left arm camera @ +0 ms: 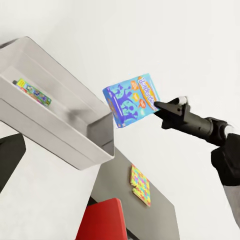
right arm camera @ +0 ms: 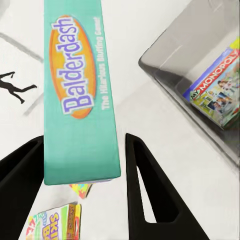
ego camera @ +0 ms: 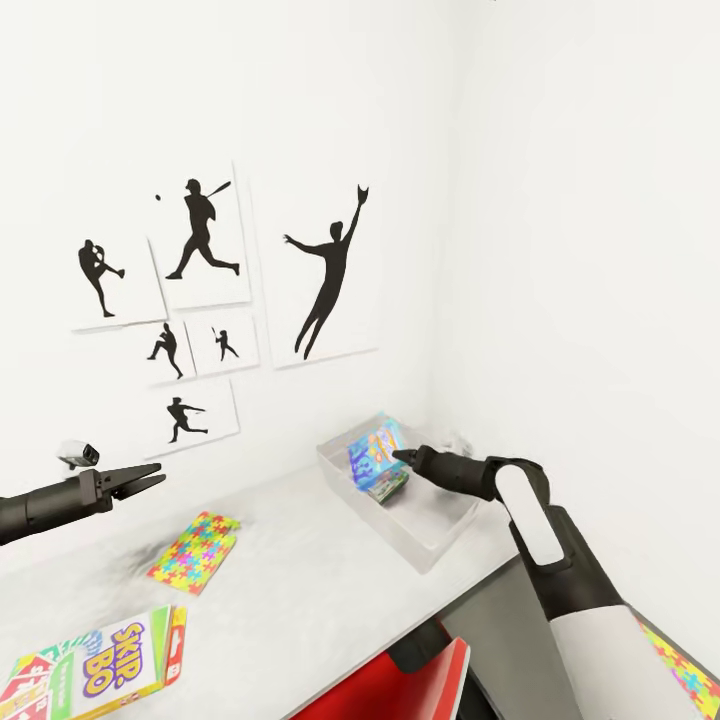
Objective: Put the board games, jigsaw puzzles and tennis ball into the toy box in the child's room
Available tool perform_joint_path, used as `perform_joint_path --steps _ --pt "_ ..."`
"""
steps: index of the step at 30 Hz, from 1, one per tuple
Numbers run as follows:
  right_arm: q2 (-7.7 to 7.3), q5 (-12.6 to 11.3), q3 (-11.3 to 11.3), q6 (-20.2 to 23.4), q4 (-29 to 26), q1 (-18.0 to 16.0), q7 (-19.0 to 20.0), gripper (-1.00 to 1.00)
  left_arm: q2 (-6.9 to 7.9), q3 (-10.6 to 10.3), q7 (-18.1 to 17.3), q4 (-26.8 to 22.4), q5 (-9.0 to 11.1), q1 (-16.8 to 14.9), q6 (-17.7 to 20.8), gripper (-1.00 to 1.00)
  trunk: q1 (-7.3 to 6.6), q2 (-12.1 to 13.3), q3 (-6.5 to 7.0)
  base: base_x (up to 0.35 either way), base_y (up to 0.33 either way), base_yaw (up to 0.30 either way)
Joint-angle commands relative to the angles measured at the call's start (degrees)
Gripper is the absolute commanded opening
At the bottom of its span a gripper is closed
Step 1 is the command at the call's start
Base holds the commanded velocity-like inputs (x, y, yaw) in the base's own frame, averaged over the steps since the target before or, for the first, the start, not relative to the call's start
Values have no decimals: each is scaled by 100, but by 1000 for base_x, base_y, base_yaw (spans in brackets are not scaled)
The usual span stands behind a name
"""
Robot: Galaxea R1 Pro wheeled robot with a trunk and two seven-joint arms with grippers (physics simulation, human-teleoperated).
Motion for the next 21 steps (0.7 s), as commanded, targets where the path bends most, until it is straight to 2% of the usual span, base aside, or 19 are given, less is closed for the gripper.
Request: perform_joint_path --steps 1,5,7,14,21 --pt "-9 -203 6 -14 62 -7 -33 -100 0 0 -27 1 -7 -3 60 100 2 -13 -7 0 0 0" --pt "-72 -214 -1 -267 295 -8 -29 -100 0 0 -27 1 -7 -3 60 100 2 -13 -7 0 0 0" --pt "-95 -214 -21 -415 623 -59 -21 -100 0 0 -27 1 -7 -3 60 100 2 -13 -7 0 0 0" --pt "-136 -202 -107 -497 932 -211 -27 -100 0 -5 -27 1 -7 -3 60 100 2 -13 -7 0 0 0" --pt "-193 -207 -529 -511 1080 -376 -33 -100 0 -3 -27 1 1 -3 60 100 2 -13 -7 0 0 0"
